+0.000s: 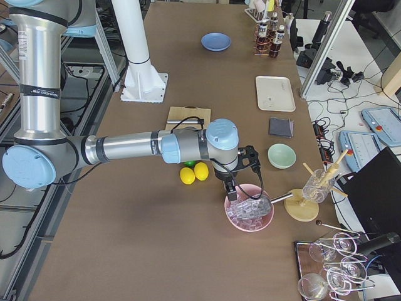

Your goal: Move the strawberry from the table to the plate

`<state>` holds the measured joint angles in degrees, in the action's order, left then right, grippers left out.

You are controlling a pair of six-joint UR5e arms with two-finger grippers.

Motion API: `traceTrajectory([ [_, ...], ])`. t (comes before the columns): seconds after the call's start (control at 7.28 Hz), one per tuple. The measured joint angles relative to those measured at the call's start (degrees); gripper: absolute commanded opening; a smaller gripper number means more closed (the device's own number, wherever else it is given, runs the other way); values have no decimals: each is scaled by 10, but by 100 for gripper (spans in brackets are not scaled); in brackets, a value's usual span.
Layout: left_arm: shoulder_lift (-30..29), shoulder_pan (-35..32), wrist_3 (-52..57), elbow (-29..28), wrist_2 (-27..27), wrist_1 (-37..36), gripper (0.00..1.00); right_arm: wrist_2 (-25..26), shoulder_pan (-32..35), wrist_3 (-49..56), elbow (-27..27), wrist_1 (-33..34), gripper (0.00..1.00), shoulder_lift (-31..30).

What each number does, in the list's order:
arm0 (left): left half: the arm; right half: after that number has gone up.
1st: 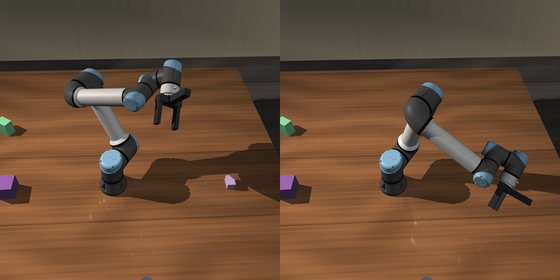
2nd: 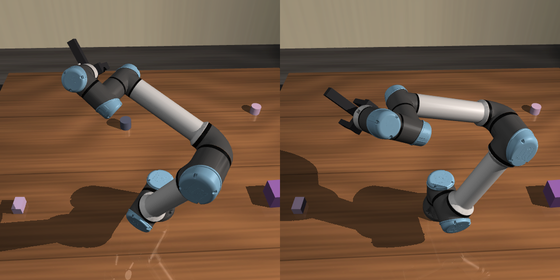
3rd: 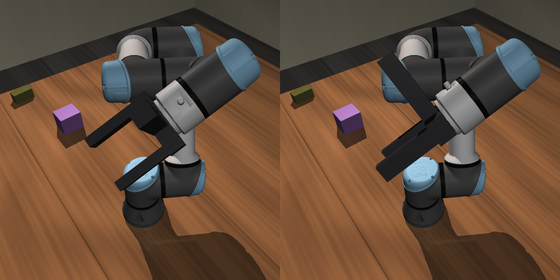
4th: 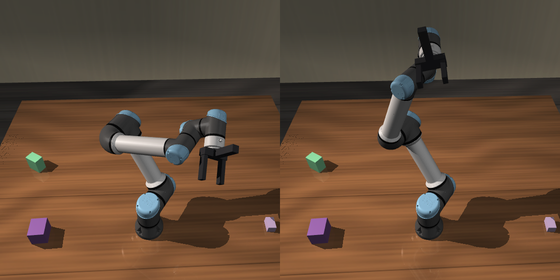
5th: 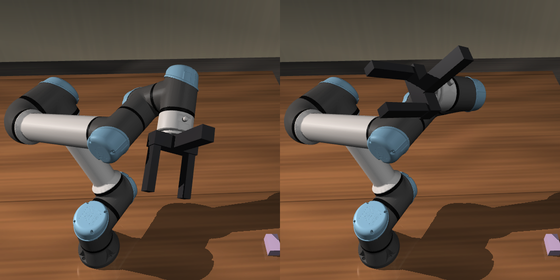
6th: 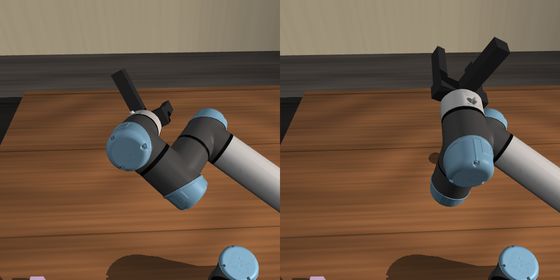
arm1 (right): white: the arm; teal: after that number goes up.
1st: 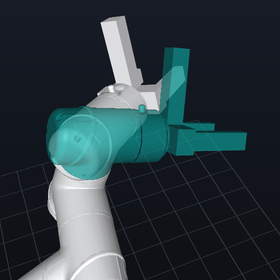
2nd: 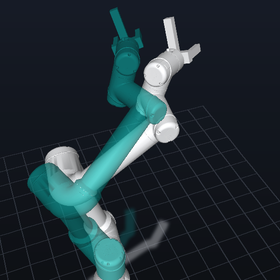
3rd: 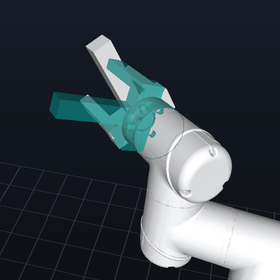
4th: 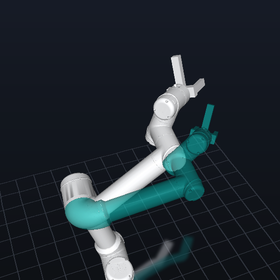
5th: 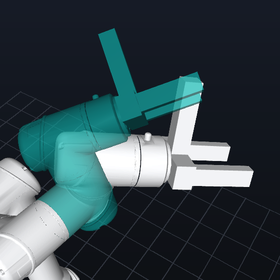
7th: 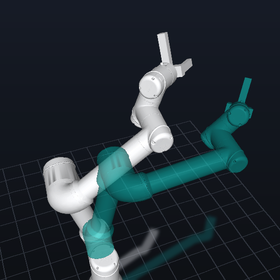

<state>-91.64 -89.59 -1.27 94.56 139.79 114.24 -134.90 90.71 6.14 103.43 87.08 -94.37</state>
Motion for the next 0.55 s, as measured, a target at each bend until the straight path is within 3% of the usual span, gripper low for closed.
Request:
traceTrajectory([
  [0.27, 3, 56, -112, -20, -1, 64, 99, 16, -58, -156, 0, -96, 98, -9],
  [0.55, 15, 117, -225, -70, -1, 186, 98, 56, -137, -320, 0, -210, 99, -18],
])
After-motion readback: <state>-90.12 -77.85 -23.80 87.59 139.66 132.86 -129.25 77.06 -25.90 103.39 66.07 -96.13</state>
